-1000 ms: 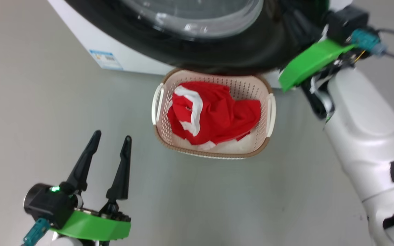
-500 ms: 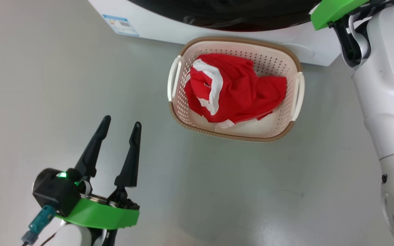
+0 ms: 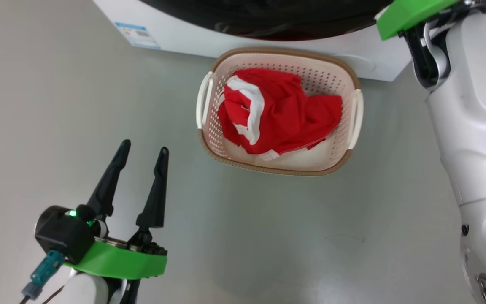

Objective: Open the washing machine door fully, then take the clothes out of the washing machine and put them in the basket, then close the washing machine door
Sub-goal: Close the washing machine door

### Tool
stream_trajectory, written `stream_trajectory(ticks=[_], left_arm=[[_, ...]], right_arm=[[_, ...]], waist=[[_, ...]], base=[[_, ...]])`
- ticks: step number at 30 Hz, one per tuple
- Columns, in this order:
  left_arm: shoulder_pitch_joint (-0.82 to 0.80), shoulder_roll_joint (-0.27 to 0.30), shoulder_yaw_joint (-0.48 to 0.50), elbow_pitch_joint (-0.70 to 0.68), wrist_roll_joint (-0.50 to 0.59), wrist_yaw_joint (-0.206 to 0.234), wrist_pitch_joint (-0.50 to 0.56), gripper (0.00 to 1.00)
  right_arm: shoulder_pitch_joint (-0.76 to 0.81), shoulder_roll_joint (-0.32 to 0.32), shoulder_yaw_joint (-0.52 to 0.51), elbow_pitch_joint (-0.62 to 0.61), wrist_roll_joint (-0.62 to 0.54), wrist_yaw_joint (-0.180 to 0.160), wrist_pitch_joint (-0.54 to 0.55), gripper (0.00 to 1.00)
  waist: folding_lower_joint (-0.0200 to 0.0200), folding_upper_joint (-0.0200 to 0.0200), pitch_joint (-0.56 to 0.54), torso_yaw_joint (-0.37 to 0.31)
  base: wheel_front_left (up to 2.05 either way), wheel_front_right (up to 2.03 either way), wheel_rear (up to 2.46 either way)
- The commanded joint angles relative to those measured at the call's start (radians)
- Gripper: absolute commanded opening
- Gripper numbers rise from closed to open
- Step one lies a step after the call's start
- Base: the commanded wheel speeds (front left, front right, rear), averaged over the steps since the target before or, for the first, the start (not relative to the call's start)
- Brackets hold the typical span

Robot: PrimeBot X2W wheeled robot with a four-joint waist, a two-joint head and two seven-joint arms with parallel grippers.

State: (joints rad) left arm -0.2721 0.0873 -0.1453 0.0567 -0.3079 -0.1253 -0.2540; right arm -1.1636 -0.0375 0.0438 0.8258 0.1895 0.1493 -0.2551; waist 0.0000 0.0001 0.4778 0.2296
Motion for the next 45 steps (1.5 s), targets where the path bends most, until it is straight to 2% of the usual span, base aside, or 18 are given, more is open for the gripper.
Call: stream_trajectory(ticks=[1, 2, 3, 4, 10, 17, 33, 45], left_arm=[[-0.011, 0.032, 0.042, -0.017, 0.008, -0.005, -0.008, 1.00], [-0.008, 0.034, 0.044, -0.015, 0.009, -0.005, -0.008, 1.00], [-0.004, 0.036, 0.047, -0.014, 0.010, -0.005, -0.008, 1.00], [0.004, 0.041, 0.052, -0.011, 0.013, -0.005, -0.008, 1.00], [0.026, 0.049, 0.076, 0.001, 0.013, -0.005, -0.008, 1.00], [0.066, 0.044, 0.113, 0.018, 0.004, -0.005, -0.008, 1.00], [0.199, 0.021, 0.154, 0.042, -0.015, -0.005, -0.008, 1.00], [0.282, 0.025, 0.187, 0.027, 0.011, -0.005, -0.008, 1.00]], right_arm=[[0.013, -0.014, 0.002, -0.052, 0.031, -0.019, -0.007, 0.04], [0.035, -0.014, 0.019, -0.068, 0.054, -0.019, -0.007, 0.35], [0.057, -0.013, 0.038, -0.084, 0.076, -0.019, -0.007, 0.51], [0.104, -0.013, 0.064, -0.124, 0.110, -0.019, -0.007, 1.00], [0.240, -0.013, 0.108, -0.198, 0.149, -0.019, -0.007, 1.00], [0.418, -0.013, 0.118, -0.296, 0.098, -0.019, -0.007, 1.00], [0.836, -0.013, 0.034, -0.533, 0.062, -0.019, -0.007, 1.00], [1.018, -0.013, -0.040, -0.658, 0.041, -0.019, -0.007, 1.00]], waist=[[0.0000, -0.0001, -0.029, -0.029], [0.0000, -0.0001, -0.039, -0.039], [0.0000, -0.0001, -0.050, -0.049], [0.0000, -0.0001, -0.072, -0.071], [0.0000, -0.0001, -0.140, -0.126], [0.0000, -0.0001, -0.241, -0.186], [0.0000, -0.0001, -0.444, -0.246], [0.0000, -0.0001, -0.518, -0.270]], base=[[0.00, 0.00, 0.00], [0.00, 0.00, 0.00], [0.00, 0.00, 0.00], [0.00, 0.00, 0.00], [0.00, 0.00, 0.00], [0.00, 0.00, 0.00], [0.00, 0.00, 0.00], [0.00, 0.00, 0.00]])
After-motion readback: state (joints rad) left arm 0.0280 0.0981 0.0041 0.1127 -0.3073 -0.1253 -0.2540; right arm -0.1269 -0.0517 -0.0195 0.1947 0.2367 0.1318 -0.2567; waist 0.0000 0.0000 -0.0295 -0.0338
